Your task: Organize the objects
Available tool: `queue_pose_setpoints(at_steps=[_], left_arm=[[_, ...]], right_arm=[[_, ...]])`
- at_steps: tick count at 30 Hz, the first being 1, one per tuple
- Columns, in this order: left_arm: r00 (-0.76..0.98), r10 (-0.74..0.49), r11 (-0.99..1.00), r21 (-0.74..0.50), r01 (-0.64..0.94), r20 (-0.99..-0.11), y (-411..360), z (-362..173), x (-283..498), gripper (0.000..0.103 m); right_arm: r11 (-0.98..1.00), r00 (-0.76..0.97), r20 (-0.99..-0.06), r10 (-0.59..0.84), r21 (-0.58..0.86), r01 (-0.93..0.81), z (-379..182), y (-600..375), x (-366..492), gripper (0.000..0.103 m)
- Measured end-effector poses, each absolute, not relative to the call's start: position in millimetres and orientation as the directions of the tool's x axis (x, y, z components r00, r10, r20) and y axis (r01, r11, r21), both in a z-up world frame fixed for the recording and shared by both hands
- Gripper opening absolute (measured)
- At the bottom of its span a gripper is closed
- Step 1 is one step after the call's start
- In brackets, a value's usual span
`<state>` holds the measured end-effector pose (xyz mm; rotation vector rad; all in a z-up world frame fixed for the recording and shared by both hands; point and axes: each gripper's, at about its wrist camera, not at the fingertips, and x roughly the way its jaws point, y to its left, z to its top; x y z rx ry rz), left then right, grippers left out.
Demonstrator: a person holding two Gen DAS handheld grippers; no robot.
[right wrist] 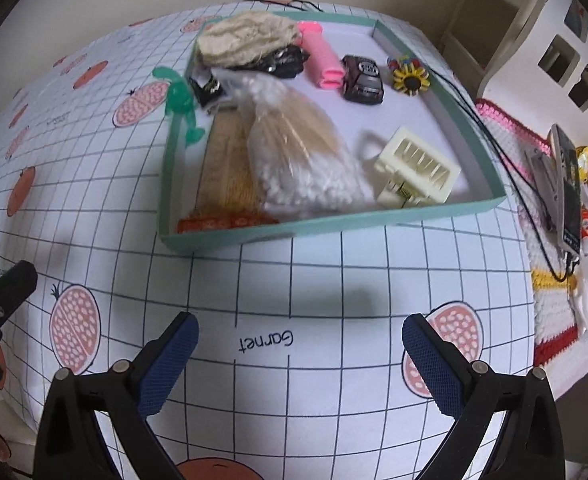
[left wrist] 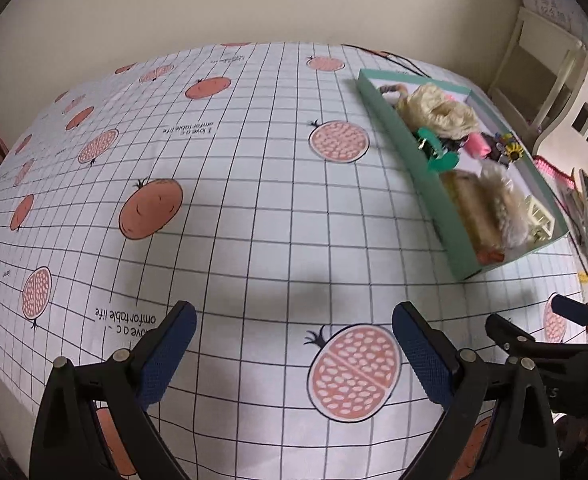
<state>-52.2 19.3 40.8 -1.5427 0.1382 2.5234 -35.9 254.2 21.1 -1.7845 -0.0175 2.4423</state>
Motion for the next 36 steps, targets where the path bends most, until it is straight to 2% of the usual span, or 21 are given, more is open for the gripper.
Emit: queue_pose_setpoints(at_steps=[4, 26, 36], left_arm=[[-0.436, 0.108, -0.982, -0.026, -0.189, -0.894, 13.3, 33.6, -50.5, 0.098], [-0.399, 0.153, -0.986, -0.112, -0.126, -0.904, -5.8, 3.7, -51.4, 0.098], [-0.416, 0.173, -0.984, -0.136, -0.117, -0.892, -11.3, 3.8, -50.9, 0.098]], right_arm=[[-0.991, -0.289, -0.949, 0.123, -0.103, -0.084, 15.2, 255.8, -34.5, 0.103], [-0.995, -0.303, -0.952, 0.040, -0.012, -0.094, 10.4, 272.5, -25.7, 0.103], [-0.997, -0.330, -0.943, 0.037, -0.015, -0.069, 12.4, 276.5, -17.3, 0.103]])
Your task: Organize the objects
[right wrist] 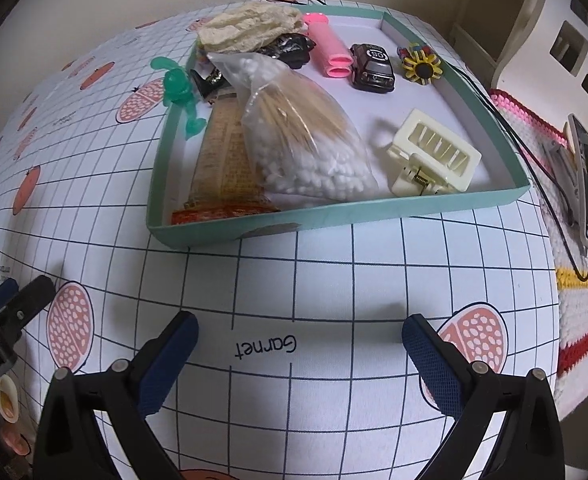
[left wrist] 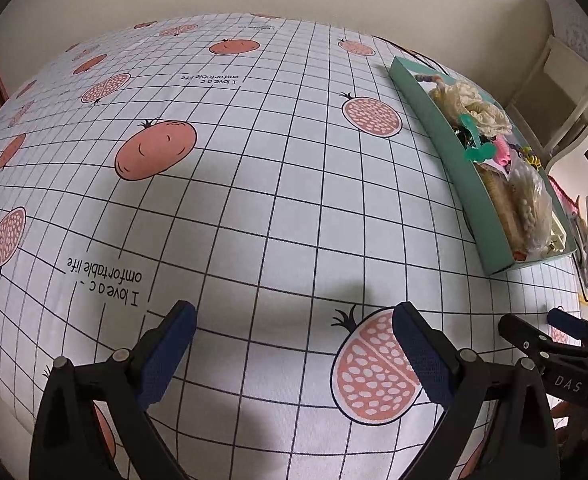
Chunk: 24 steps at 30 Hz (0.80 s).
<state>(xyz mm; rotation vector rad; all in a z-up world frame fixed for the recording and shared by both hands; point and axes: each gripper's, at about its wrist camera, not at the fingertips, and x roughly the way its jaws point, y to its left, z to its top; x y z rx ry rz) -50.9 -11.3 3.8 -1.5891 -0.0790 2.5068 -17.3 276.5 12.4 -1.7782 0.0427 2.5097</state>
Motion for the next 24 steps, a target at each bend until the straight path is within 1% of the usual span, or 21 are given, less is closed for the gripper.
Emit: queue_pose_setpoints(at_steps=[6, 13, 24], left_arm=[[-0.423, 0.169, -0.984, -0.130, -0.121, -0.890, -10.8, 3.3, -51.0, 0.098], [-0.429, 0.074, -0.985, 0.000, -0.170, -0.900, 3.8, -2.1, -47.2, 0.099], [-0.443, 0.065, -0.990, -0.002, -0.140, -0.894, -4.8, -2.9, -48.1, 0.100]], right_arm=[[-0.998, -0.345, -0.938, 0.034, -0.016, -0.056, 13.8, 277.8, -9.9, 0.103], [-0.998, -0.350, -0.936, 0.033, -0.014, -0.056, 14.9, 281.6, -6.3, 0.103], [-0.998, -0.355, -0.934, 0.032, -0.014, -0.053, 15.7, 288.0, -7.4, 0.103]])
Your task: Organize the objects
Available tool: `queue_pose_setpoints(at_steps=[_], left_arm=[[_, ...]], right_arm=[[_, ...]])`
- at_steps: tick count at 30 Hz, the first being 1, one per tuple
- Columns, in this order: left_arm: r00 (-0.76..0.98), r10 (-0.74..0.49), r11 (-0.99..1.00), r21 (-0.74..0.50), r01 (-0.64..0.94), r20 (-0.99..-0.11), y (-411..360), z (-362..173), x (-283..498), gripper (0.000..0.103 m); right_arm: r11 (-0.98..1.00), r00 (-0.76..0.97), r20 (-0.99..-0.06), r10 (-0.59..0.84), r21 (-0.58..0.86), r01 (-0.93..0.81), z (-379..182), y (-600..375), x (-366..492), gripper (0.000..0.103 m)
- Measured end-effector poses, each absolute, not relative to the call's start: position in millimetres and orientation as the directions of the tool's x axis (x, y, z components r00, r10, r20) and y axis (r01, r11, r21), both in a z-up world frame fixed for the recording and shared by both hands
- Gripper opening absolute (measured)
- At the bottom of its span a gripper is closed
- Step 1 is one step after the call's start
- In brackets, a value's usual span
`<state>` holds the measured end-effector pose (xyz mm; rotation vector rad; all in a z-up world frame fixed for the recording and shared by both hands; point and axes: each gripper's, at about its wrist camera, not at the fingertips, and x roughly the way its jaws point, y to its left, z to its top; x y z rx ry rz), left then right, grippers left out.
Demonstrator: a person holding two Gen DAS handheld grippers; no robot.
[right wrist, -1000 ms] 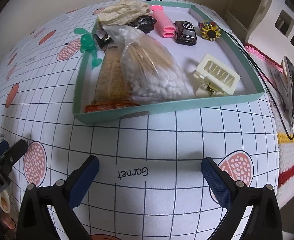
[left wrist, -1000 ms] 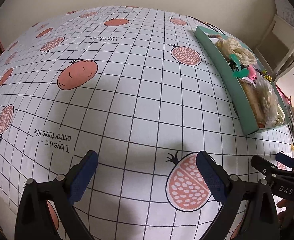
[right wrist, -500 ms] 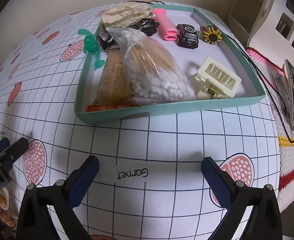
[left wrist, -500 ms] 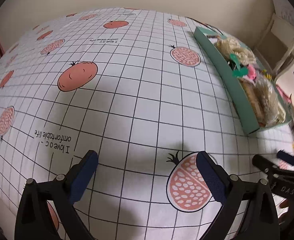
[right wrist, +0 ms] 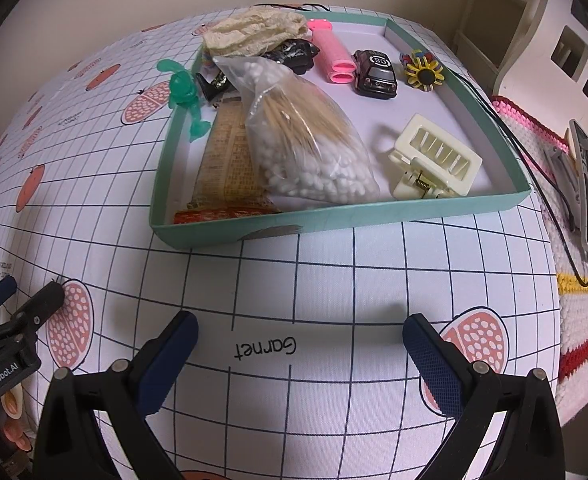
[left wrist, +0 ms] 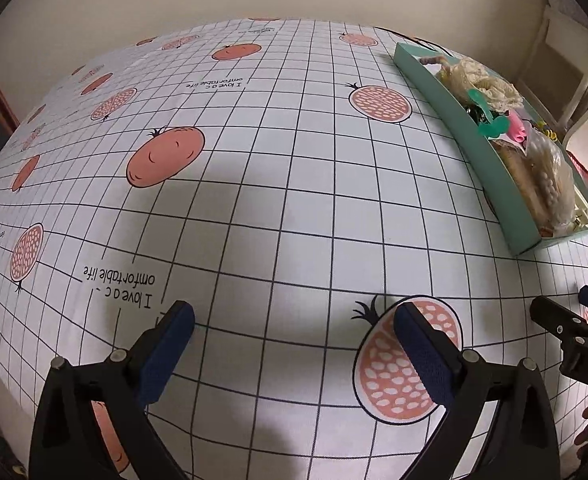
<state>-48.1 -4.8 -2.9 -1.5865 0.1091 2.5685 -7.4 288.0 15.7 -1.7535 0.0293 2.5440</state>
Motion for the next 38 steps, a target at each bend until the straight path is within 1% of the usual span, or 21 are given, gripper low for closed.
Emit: queue_pose_setpoints(at_steps=[8, 11, 38], left_arm=[[-0.454, 0.065, -0.990, -0.001, -0.141, -0.889, -6.6, -4.6, -48.8, 0.100], [-0.455, 0.062, -0.991, -0.001, -0.134, -0.888, -9.2, -6.4, -50.7, 0.103], [-0.456, 0.058, -0.992, 0.000, -0.126, -0.888, -8.1, -5.7, -50.3, 0.103]], right_arm=[[-0.998, -0.363, -0.931, 0.032, -0.013, -0.054, 16.2, 289.4, -8.1, 0.103], [-0.999, -0.369, -0.929, 0.032, -0.013, -0.052, 16.6, 292.0, -6.6, 0.103], [-0.999, -0.371, -0.928, 0.029, -0.013, -0.045, 17.1, 298.8, -21.0, 0.103]])
